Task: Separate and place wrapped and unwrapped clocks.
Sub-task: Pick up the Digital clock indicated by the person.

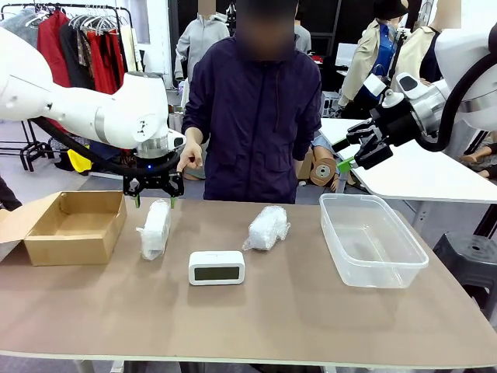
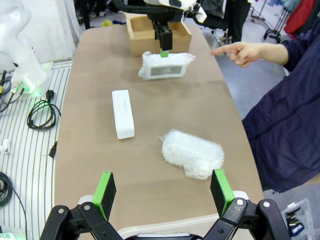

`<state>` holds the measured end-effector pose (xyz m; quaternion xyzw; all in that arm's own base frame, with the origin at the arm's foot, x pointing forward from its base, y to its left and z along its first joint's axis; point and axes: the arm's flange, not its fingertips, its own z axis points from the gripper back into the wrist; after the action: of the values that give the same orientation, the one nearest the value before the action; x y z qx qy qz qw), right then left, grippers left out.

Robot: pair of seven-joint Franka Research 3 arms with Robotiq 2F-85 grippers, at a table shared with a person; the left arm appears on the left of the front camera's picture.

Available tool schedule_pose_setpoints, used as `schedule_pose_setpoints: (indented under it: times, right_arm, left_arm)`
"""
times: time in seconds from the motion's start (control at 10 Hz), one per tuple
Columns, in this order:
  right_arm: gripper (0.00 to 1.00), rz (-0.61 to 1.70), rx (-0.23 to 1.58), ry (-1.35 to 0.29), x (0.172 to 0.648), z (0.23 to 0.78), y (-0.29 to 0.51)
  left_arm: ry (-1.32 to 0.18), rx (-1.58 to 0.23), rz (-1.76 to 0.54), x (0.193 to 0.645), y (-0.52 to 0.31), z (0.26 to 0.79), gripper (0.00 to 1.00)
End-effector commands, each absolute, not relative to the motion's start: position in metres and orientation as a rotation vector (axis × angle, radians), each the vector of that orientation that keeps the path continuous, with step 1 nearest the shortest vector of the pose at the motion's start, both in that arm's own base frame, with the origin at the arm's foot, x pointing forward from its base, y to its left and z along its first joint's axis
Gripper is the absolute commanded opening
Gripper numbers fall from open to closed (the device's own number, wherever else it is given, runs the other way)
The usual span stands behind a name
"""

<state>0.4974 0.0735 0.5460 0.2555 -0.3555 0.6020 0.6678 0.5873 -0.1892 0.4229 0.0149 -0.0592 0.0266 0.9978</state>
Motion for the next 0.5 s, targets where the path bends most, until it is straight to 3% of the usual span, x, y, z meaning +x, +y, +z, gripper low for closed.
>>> schedule_pose_setpoints:
  times: [0.0, 0.4]
  right_arm:
    - [1.00, 1.360, 0.583, -0.810, 0.4974, 0.5476, 0.0738]
    - [1.00, 1.360, 0.583, -0.810, 0.4974, 0.5476, 0.0738]
  left_arm:
    - [-0.144, 0.046, 0.015, 0.5899, -0.1925, 0.4184, 1.00]
    - [-0.113, 0.034, 0.041, 0.5881, -0.1924, 0.4158, 1.00]
